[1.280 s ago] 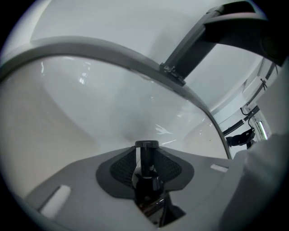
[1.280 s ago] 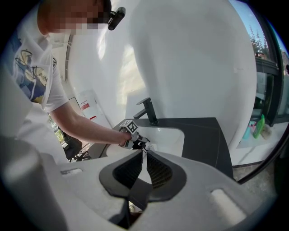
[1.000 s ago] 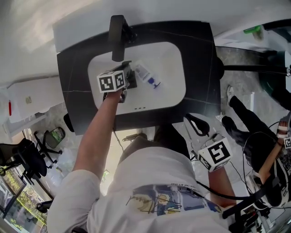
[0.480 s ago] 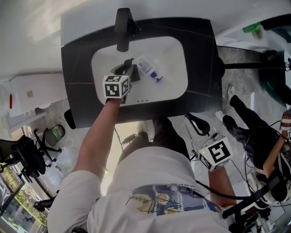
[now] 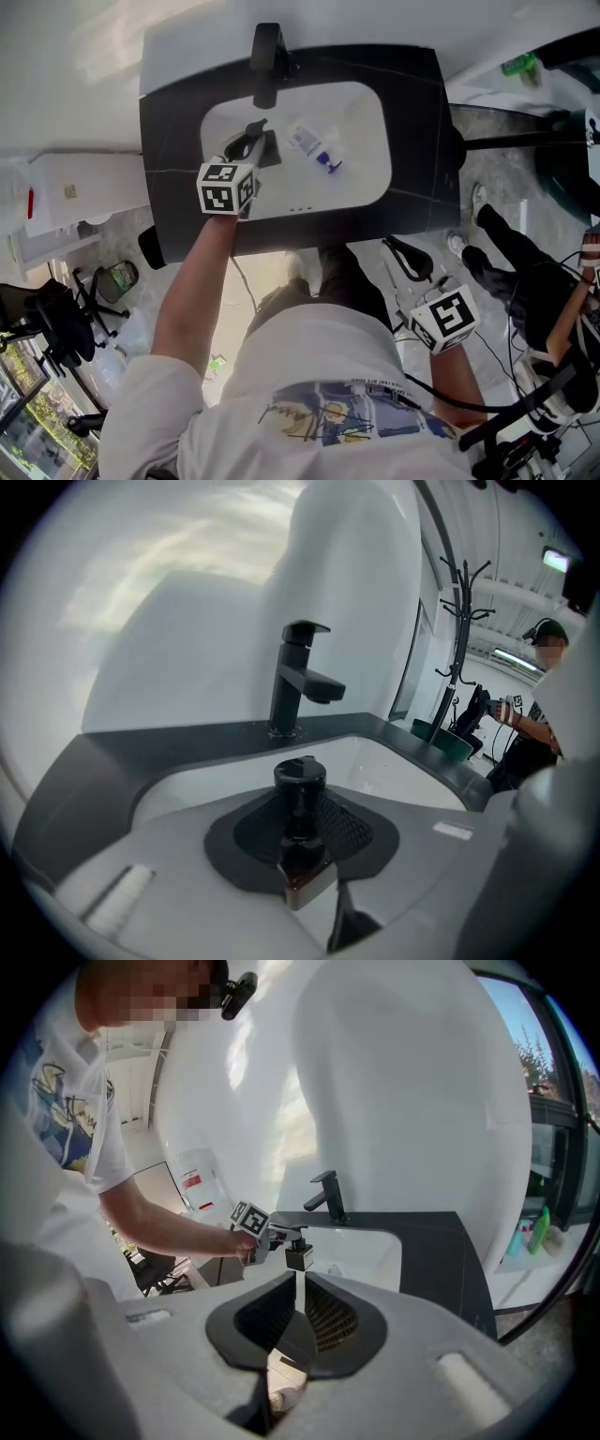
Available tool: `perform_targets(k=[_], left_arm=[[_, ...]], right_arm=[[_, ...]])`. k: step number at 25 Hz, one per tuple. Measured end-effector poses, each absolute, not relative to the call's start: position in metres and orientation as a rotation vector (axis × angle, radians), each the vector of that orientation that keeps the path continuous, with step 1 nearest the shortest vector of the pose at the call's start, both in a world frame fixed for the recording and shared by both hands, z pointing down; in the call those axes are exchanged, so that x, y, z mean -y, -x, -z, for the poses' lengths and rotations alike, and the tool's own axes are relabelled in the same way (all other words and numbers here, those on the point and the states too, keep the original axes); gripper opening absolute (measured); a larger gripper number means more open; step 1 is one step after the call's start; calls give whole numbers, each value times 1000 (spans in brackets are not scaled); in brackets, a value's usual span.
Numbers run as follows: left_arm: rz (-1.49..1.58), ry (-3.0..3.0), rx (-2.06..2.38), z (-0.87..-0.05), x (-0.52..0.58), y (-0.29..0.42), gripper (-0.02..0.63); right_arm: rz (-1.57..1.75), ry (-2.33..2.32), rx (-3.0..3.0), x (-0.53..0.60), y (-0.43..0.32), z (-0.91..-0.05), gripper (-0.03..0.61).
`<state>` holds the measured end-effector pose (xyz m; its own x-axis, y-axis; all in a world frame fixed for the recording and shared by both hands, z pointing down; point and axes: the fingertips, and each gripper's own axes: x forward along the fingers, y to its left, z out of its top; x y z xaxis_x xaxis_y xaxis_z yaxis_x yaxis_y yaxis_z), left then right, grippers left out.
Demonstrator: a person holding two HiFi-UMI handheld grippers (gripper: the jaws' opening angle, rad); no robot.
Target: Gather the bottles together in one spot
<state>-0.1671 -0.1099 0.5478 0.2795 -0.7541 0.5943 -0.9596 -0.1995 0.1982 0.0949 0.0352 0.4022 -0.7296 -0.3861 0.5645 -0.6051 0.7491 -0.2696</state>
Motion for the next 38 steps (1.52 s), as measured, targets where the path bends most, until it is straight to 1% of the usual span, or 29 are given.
perform_targets(k=[13,19,30,38], left_arm=[[-426,-2095,1685,-473,142,237,86],[-404,-2150,1723,-446,170,254,86],[-446,-2218,1717,-456,228,260,86],[-432,-2240,1712,-467,243,262,86]], right_arm=[[-558,-743,2473,-29,-90,-393,31],[-555,-744,2461,-24,-90,-393,31],[-566,-769,2412,-20,-100,-398,31],[-584,-788,2380,-17,-107,-403,31]])
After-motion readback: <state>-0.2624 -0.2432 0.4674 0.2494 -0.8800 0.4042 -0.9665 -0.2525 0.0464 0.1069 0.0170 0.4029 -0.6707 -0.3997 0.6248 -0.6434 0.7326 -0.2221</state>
